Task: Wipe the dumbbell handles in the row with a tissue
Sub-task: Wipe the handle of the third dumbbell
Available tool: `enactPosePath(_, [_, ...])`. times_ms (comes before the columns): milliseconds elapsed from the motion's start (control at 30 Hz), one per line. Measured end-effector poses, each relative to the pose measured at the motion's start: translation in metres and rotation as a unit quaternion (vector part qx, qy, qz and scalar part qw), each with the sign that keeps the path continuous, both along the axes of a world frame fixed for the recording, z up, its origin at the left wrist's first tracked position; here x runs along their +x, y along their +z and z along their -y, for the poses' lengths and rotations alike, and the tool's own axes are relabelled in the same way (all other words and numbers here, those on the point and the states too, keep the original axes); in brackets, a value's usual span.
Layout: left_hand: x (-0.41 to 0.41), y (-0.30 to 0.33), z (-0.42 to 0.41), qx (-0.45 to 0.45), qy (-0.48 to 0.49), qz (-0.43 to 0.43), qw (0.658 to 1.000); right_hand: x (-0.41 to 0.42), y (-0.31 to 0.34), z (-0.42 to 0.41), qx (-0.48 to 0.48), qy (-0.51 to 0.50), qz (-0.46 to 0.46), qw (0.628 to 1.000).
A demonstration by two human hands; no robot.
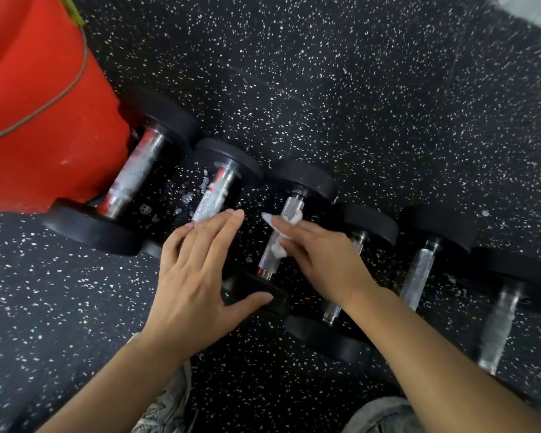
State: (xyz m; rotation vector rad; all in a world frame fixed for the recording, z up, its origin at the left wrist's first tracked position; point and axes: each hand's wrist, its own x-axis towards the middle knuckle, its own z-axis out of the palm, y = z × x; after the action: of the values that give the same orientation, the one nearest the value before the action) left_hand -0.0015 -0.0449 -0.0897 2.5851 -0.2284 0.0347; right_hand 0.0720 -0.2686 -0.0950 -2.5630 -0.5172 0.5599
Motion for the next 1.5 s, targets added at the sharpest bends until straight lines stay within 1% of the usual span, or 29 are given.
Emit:
enactPosePath(67, [0.000, 0.000, 0.000, -0.003, -0.001, -0.002, 1.000, -0.005, 0.002, 0.002, 0.011, 0.055, -0.018, 0.998])
enactPosePath(133, [0.001, 0.001, 0.000, -0.006, 0.000, -0.003, 1.000, -0.007, 0.008, 0.002, -0.005, 0.125, -0.029, 0.992])
enactPosePath(200, [0.000, 0.000, 0.000, -0.009, 0.002, -0.002, 1.000, -0.007, 0.012, 0.004, -0.007, 0.151, -0.016, 0.988])
enactPosePath(233, [0.000, 0.000, 0.000, -0.011, 0.002, 0.000, 1.000, -0.007, 0.014, 0.006, 0.000, 0.132, 0.010, 0.991])
enactPosePath(333, [0.001, 0.000, 0.000, -0.011, -0.001, 0.001, 1.000, -0.005, 0.015, 0.010, 0.010, 0.003, 0.121, 0.993])
enactPosePath(400, [0.001, 0.000, -0.001, -0.009, -0.002, 0.000, 1.000, -0.001, 0.010, 0.008, 0.000, -0.046, 0.146, 0.988])
enactPosePath(467, [0.001, 0.001, -0.001, -0.009, -0.003, -0.001, 1.000, 0.000, 0.004, 0.005, 0.025, -0.059, 0.118, 0.991])
enactPosePath(600, [0.000, 0.000, -0.001, -0.008, -0.002, 0.000, 1.000, -0.005, 0.000, -0.002, 0.077, -0.034, 0.026, 0.996])
enactPosePath(667, [0.001, 0.000, -0.001, -0.008, -0.002, 0.001, 1.000, -0.005, 0.000, -0.002, 0.058, -0.039, 0.022, 0.997])
enactPosePath(733, [0.001, 0.000, 0.000, -0.005, -0.001, 0.001, 1.000, -0.004, -0.002, -0.001, -0.007, -0.034, 0.033, 0.999])
enactPosePath(767, [0.001, 0.000, 0.000, -0.003, -0.001, 0.001, 1.000, -0.005, -0.002, -0.002, -0.025, -0.031, 0.026, 0.999])
enactPosePath(833, [0.001, 0.000, 0.000, -0.003, -0.001, 0.002, 1.000, -0.009, -0.003, -0.001, -0.010, -0.026, 0.001, 1.000])
enactPosePath(900, [0.001, 0.000, 0.000, -0.004, 0.001, 0.002, 1.000, -0.010, 0.001, 0.000, 0.015, 0.012, -0.028, 0.999])
enactPosePath(1000, [0.001, 0.000, 0.000, -0.008, 0.003, -0.001, 1.000, -0.013, 0.009, 0.003, 0.004, 0.139, -0.048, 0.989])
enactPosePath(1033, [0.001, 0.000, 0.000, -0.009, 0.002, -0.001, 1.000, -0.012, 0.012, 0.005, 0.009, 0.156, -0.044, 0.987])
enactPosePath(1067, [0.001, 0.000, 0.000, -0.008, 0.002, -0.001, 1.000, -0.009, 0.012, 0.007, 0.022, 0.144, -0.024, 0.989])
enactPosePath(1133, [0.001, 0.000, 0.000, -0.006, 0.001, 0.002, 1.000, 0.002, 0.010, 0.012, 0.047, 0.051, 0.039, 0.997])
enactPosePath(1200, [0.001, 0.000, 0.001, -0.007, -0.001, 0.002, 1.000, 0.016, 0.007, 0.008, 0.016, -0.037, 0.090, 0.995])
enactPosePath(1233, [0.001, 0.000, 0.000, -0.007, -0.001, 0.001, 1.000, 0.019, 0.006, 0.003, -0.018, -0.050, 0.098, 0.994])
enactPosePath(1300, [0.002, 0.000, -0.001, -0.007, -0.003, -0.003, 1.000, 0.017, 0.001, -0.007, -0.057, -0.036, 0.079, 0.995])
enactPosePath(1400, [0.001, 0.000, -0.001, -0.008, -0.002, -0.006, 1.000, 0.004, 0.004, -0.008, -0.038, -0.004, 0.049, 0.998])
enactPosePath(1500, [0.001, 0.000, -0.001, -0.007, -0.001, -0.007, 1.000, -0.008, 0.009, 0.000, -0.041, 0.107, 0.018, 0.993])
